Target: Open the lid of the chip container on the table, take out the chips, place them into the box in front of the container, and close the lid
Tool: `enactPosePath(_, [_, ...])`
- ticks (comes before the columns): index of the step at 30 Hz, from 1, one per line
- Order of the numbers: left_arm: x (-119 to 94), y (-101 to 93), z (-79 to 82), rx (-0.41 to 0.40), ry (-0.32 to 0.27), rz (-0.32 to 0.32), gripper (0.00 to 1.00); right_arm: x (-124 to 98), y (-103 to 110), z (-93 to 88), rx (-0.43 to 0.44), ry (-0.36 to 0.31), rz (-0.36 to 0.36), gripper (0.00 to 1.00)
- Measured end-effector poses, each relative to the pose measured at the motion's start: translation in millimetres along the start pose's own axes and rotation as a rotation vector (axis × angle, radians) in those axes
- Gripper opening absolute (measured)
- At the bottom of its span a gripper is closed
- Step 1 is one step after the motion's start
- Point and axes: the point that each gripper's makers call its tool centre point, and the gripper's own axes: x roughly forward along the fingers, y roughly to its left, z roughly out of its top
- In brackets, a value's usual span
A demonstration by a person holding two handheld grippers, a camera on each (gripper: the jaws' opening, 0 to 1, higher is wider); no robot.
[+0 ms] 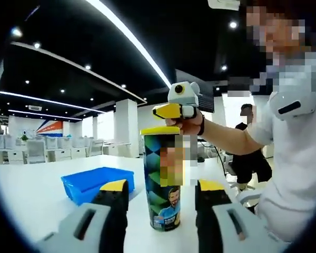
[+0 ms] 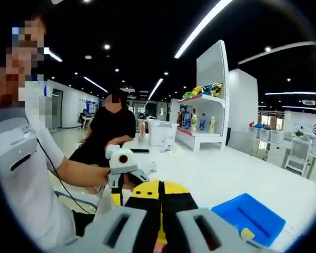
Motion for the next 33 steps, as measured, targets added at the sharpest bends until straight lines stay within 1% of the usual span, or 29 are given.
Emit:
enactPosePath(2, [-2.4,2.7,1.9,-0.002,-0.012,0.009,0.51,3.6,3.0,-3.3,0.01,0.018,0.019,0.01])
enactPosePath(6, [-3.3,5.0,-0.4,0.006,-0.003,0.027,0.51,9.7,3.1,-12.8,0.012,0.047,0.033,0.01])
enactPosePath(7, [-3.7,4.3,-1.1,0.005,-0.001,0.027,0.51,9.9,3.2,-14.1,0.035,0.051,0.036,0.01])
enactPosePath(12, [-4.7,4.9,-2.9,0.004,-0.002,0.045,0.52,10.9,-2.9,-12.5,0.074,0.04,0.028,0.01])
enactPosePath(13, [-4.9,5.5,-2.8,0.005,-0.004,0.05,0.52,10.9,-4.0,-11.9,0.092,0.042,0.029,0.01])
enactPosePath(18, [-5.2,6.1,-3.5,0.005,-0.005,0.059,0.52,12.5,0.4,-10.7,0.086,0.047,0.046,0.01])
enactPosePath(21, [-5.6,9.9,-4.6,0.009,-0.006,0.084,0.53,13.4,4.1,-10.6,0.08,0.037,0.068,0.01])
enactPosePath(24, [-6.4,11.2,-3.9,0.005,-0.012,0.093,0.53,15.1,4.2,-19.1,0.069,0.057,0.067,0.01])
enactPosePath(25, [-6.6,10.8,-3.9,0.004,-0.012,0.093,0.53,15.8,4.6,-23.3,0.058,0.073,0.066,0.01])
enactPosePath(27, [-7.0,10.1,-4.9,0.008,-0.006,0.094,0.53,15.9,4.7,-22.5,0.062,0.054,0.064,0.01])
enactPosePath(33, [-7.4,9.0,-7.8,0.003,-0.001,0.098,0.52,16.7,5.0,-24.0,0.074,0.042,0.068,0.01])
